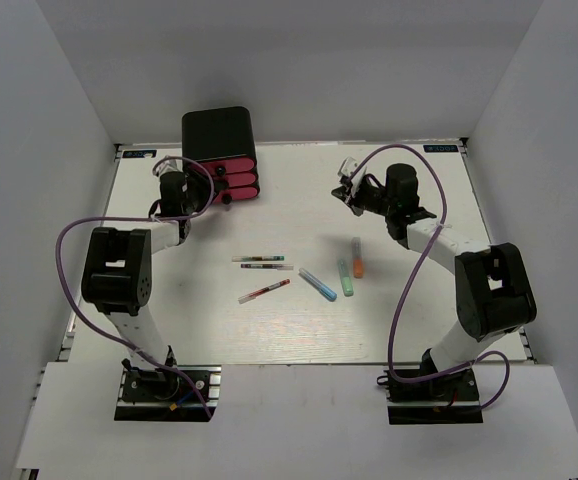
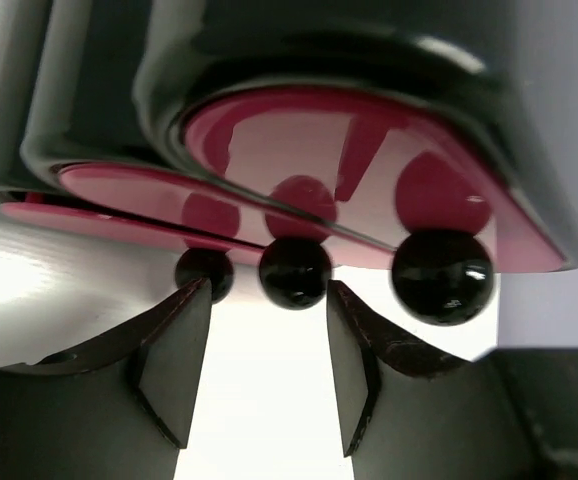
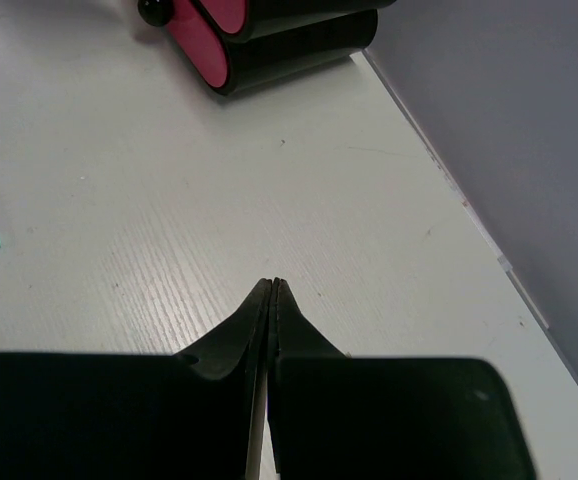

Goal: Sort the stationery into containers
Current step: Open the drawer

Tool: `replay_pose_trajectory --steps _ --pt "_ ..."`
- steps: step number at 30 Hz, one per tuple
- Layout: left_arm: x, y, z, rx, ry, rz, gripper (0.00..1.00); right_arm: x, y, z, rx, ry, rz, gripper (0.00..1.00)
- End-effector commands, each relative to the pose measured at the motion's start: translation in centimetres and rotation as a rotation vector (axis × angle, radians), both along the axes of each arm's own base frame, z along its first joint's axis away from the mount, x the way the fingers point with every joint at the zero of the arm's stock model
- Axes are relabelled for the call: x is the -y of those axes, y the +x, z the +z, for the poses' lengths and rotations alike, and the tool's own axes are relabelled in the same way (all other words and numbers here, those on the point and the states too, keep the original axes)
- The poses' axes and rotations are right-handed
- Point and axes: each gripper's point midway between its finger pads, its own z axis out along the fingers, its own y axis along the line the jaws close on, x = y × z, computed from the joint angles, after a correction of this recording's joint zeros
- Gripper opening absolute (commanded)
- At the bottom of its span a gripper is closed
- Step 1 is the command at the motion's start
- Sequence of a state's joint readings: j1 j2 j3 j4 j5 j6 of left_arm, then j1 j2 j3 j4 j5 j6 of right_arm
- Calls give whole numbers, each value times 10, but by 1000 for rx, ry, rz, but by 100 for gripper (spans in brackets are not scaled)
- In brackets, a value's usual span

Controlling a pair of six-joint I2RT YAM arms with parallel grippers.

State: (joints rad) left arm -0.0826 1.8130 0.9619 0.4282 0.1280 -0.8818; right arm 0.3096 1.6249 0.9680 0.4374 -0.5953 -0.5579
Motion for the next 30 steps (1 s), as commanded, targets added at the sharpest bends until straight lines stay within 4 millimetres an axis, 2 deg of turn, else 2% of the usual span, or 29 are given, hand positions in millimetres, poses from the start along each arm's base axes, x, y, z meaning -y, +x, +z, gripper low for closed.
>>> replay_pose_trajectory --steps 1,5,6,7,15,18,19,22,24,25,27,28,30 --pt "9 12 30 91 -29 -28 60 1 0 26 81 24 9 2" --pt "10 14 32 101 -32 -37 60 2 1 25 82 23 7 2" --pt "11 15 27 88 -40 -34 60 4 1 23 80 20 3 2" --pt "11 17 31 99 -41 -34 61 3 1 22 77 19 8 2" --pt "16 22 17 59 -38 -42 61 3 -1 19 76 14 12 2" --pt "17 24 12 48 -46 -39 55 4 -1 18 78 9 9 2" --pt "17 25 12 48 -46 -39 47 5 -1 19 79 10 9 2" --pt "17 25 12 48 -46 -39 34 4 -1 18 81 9 11 2" --pt "18 22 15 56 -50 -48 32 5 -1 17 75 9 11 2" --pt "17 16 4 31 -48 -47 29 5 -1 17 75 7 9 2" --pt "17 8 11 46 -49 -48 28 4 -3 15 71 4 16 2" --pt "16 5 14 50 -49 -48 28 4 -5 13 63 -2 25 5" --pt "17 -8 11 44 -33 -66 27 -2 -14 10 63 -20 96 19"
